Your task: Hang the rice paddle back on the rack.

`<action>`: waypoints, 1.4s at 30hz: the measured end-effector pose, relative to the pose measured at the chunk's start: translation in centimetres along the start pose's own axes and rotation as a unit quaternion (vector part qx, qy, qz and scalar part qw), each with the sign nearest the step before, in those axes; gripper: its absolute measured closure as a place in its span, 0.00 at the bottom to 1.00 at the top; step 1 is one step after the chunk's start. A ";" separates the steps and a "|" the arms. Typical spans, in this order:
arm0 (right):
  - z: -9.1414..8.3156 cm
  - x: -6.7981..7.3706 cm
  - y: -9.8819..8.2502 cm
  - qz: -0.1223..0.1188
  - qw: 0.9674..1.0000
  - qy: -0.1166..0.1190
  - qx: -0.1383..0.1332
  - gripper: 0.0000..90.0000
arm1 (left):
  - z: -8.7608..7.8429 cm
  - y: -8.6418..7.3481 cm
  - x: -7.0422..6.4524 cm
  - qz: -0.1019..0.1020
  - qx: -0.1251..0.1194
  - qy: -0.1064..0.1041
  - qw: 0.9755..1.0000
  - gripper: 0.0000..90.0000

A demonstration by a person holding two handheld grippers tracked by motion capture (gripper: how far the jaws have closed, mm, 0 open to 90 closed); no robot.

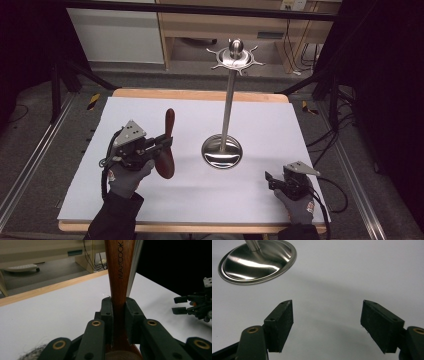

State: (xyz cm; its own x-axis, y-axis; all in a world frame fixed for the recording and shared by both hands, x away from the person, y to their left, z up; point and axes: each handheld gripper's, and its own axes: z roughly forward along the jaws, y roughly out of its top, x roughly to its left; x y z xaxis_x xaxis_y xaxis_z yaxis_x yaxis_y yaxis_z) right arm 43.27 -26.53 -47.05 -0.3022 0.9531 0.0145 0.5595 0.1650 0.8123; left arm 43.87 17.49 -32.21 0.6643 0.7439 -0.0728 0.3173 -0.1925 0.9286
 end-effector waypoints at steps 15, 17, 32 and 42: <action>0.0 0.0 0.0 -0.001 1.000 -0.001 -0.002 0.29 | 0.0 2.1 -1.0 0.017 -0.018 -0.007 1.000 0.87; 0.0 0.0 0.0 -0.001 1.000 -0.001 -0.002 0.29 | 0.0 2.4 -1.1 0.016 -0.022 -0.009 1.000 0.87; 0.0 0.0 0.0 0.001 1.000 0.000 -0.003 0.29 | 0.1 5.2 -2.0 0.045 -0.050 -0.012 0.998 0.87; 0.0 0.0 0.0 0.002 1.000 0.000 -0.002 0.29 | 0.2 6.7 -2.3 0.036 -0.050 -0.020 0.998 0.87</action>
State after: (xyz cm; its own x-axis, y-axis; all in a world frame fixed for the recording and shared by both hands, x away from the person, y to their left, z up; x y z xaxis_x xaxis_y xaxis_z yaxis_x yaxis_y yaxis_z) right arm 43.32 -26.56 -47.04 -0.2995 0.9539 0.0182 0.5573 0.1594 0.8149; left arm 44.61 14.39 -25.91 0.7102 0.7038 -0.0180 0.2002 -0.1774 0.9636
